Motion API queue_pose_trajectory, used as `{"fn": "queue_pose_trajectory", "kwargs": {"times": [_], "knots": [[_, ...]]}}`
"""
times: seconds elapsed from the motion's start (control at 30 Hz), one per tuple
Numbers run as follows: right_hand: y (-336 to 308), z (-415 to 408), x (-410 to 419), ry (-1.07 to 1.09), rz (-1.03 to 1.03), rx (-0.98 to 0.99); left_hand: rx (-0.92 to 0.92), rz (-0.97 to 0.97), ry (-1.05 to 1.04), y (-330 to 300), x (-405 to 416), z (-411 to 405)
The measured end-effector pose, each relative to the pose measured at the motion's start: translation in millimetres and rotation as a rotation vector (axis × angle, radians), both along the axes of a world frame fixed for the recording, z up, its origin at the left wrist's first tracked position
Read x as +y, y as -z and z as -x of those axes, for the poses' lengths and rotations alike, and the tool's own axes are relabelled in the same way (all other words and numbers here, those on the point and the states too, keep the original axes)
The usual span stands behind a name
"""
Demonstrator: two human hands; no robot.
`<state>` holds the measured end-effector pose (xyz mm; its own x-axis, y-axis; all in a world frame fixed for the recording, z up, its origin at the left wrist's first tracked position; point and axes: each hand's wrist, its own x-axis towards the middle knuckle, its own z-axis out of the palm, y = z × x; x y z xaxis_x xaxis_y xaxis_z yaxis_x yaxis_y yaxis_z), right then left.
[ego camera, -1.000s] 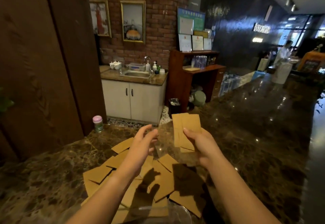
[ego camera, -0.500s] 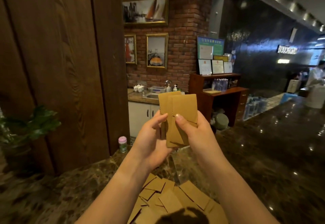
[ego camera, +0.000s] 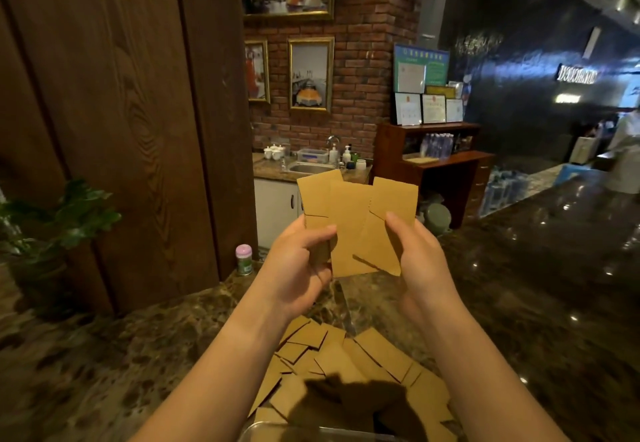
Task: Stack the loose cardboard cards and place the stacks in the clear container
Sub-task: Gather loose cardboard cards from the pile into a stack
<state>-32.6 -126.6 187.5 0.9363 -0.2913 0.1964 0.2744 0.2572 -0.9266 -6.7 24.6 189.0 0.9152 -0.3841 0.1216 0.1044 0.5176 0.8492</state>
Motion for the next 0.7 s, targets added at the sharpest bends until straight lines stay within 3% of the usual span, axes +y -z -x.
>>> {"fn": "queue_pose_trajectory", "kwargs": {"times": [0.37,0.53,0.6,0.7], "knots": [[6,0,-7,0.076,0.114,-0.016,-0.050,-0.132,-0.168,8,-10,0],[7,5,-6,0.246,0.395,-0.177,-0.153,-0.179,-0.104,12,-17,2],[6,7,0,0.222,0.422,-0.202,-0.163,-0.211,-0.047,14,-20,4],[6,9,8,0.022,0.331,-0.139,-0.120,-0.204,-0.007,21,-22,1]]}}
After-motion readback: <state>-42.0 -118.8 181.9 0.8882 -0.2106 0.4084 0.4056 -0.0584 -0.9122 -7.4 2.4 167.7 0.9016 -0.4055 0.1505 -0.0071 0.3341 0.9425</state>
